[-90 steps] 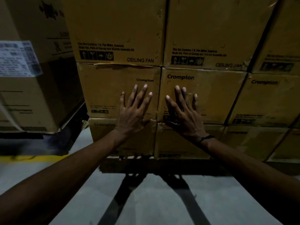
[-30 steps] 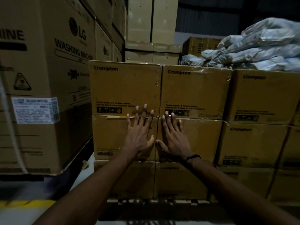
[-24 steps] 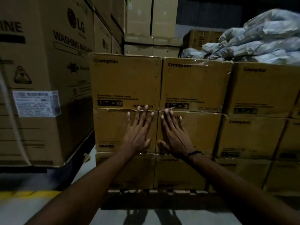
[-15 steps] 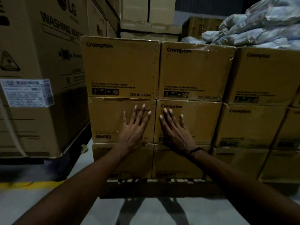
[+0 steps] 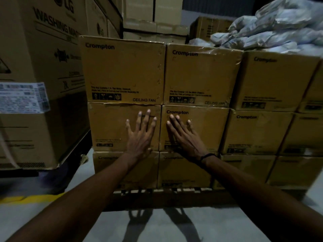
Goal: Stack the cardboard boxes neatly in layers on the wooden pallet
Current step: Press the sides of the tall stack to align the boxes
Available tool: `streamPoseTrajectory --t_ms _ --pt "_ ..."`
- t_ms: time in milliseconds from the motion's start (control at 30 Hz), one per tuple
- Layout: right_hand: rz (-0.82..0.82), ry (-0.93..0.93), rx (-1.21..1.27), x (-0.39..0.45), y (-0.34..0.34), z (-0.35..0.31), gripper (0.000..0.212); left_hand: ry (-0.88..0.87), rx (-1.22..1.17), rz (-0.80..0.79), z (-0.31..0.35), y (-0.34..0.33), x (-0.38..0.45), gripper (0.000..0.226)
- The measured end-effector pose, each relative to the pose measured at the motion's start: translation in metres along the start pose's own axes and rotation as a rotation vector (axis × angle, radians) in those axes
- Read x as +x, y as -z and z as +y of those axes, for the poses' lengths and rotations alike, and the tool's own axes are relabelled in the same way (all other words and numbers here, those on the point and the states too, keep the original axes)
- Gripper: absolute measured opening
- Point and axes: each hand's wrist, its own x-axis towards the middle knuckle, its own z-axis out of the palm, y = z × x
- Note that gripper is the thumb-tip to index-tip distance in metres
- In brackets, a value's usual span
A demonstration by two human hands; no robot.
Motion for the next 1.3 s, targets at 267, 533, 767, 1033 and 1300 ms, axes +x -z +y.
streamPoseTrajectory --t_ms 267,533,767,1033,1300 --pt "-0.05 -0.2 -0.038 -0.055 0.075 0.092 0.124 -0.053 -0.11 0.234 0.057 0.058 0.025 0.123" --pt "-0.016 -0.432 -0.022 -0.097 0.104 0.19 0.123 -0.074 -0.223 0.349 0.132 0.107 0.092 0.122" --pt "0.004 -0.497 0.119 -0.08 0.074 0.203 0.115 -0.172 -0.185 0.366 0.171 0.107 0.134 0.13" --pt "0.117 -0.443 0.174 -0.082 0.048 0.217 0.104 -0.22 -0.081 0.387 0.167 0.082 0.14 0.123" --pt "0.136 -0.457 0.197 -0.078 0.046 0.21 0.109 -0.131 -0.091 0.308 0.176 0.068 0.128 0.116"
